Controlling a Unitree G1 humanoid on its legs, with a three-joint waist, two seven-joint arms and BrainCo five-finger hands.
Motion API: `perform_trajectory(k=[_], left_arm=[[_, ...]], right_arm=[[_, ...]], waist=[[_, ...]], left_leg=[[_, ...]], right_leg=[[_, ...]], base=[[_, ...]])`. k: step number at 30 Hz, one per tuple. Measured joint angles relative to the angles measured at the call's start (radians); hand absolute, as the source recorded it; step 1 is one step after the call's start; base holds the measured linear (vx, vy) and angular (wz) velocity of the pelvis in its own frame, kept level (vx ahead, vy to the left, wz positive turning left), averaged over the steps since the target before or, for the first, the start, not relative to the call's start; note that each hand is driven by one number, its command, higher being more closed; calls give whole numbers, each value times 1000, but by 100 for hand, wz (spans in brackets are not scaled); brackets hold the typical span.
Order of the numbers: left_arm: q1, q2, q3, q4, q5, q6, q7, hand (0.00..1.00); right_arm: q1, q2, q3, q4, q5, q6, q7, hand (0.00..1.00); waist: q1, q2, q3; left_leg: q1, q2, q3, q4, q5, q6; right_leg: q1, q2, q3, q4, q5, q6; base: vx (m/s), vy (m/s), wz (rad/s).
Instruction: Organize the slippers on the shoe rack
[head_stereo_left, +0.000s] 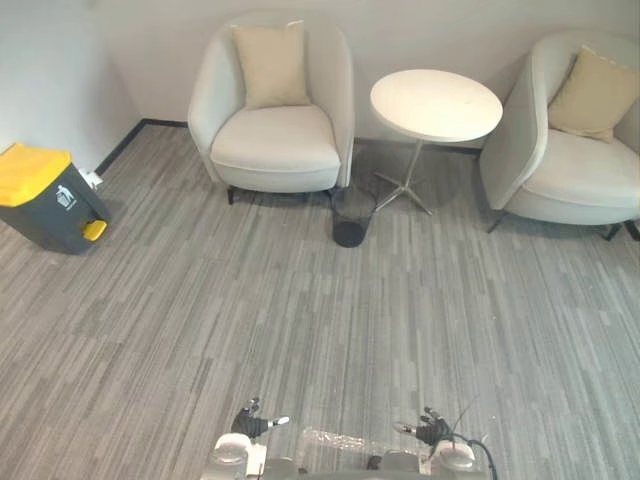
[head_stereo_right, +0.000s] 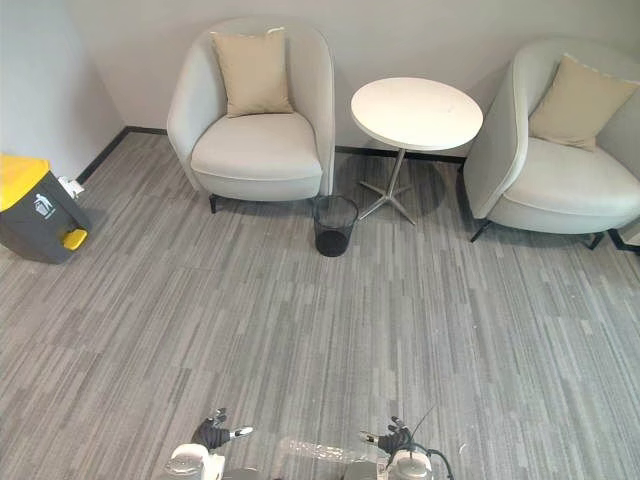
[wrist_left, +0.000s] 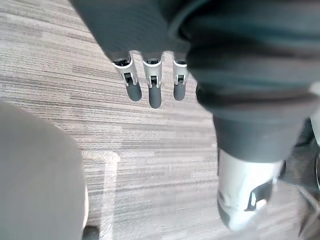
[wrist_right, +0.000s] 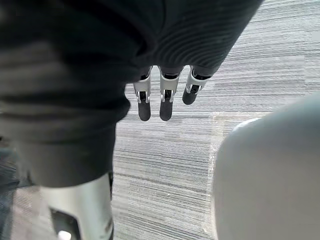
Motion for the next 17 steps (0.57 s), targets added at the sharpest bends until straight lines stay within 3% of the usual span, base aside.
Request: perform_trajectory(k=[3,5,6,7,8,9,11,14,17], left_arm=[[4,-19,7,16,-2,-1,0,0],[8,-20,25,18,-4,-1,-1,0],[-5,-1,35,18,-8,-4,0,0],[-7,2,33,14,-9,-10,1,0],[-10,-9,31,0,-10,-11,5,0],[7,-1,33,-3,-10,-7,11,0],[22,27,31,-3,-10,-5,12,0],[23,31,32,-4,-17,-4,13,0],[30,33,29,-3,-17,-4,16,0]], right_arm=[[21,-6,-2,1,12,-2,-4,0],[21,-5,-3,0,27,-2,-5,0],[11,17,-19,1,33,-2,-10,0],[14,19,-33,7,34,-1,-14,0],[24,2,-56,3,47,-3,-14,0],[22,12,-48,1,48,0,-14,0],[27,39,-53,-2,49,-1,-14,0],[39,49,-60,-2,69,0,-14,0],[43,48,-65,-3,71,-1,-15,0]], waist=[[0,21,-41],[3,14,-39],[4,-38,-20],[4,-41,-24],[-15,-7,-28],[2,-38,-26],[2,-62,-27],[8,-72,-30],[6,-75,-35]], left_leg=[[-4,-13,8,15,0,0],[-23,-24,17,77,1,-1],[-82,-56,-4,115,-45,62],[-67,-51,-18,-20,-40,85],[-60,17,-38,-153,137,-7],[-50,-15,-27,-143,150,-4],[-52,-24,-30,-143,148,-3],[-52,-25,-29,-151,148,1],[-29,-30,-27,-180,165,7]], right_leg=[[44,4,15,-114,69,-7],[51,-20,25,-116,79,-12],[66,-85,35,-120,76,-7],[67,-89,34,-117,75,7],[68,-60,8,-117,78,20],[68,-93,19,-114,67,35],[65,-98,17,-112,68,34],[56,-96,18,-114,65,38],[59,-99,23,-113,40,67]], base=[[133,93,-34],[38,119,-23],[-21,146,-2],[-60,83,31],[-82,44,-2],[-41,62,-12],[23,67,-12],[-25,-17,-7],[-59,-58,-14]])
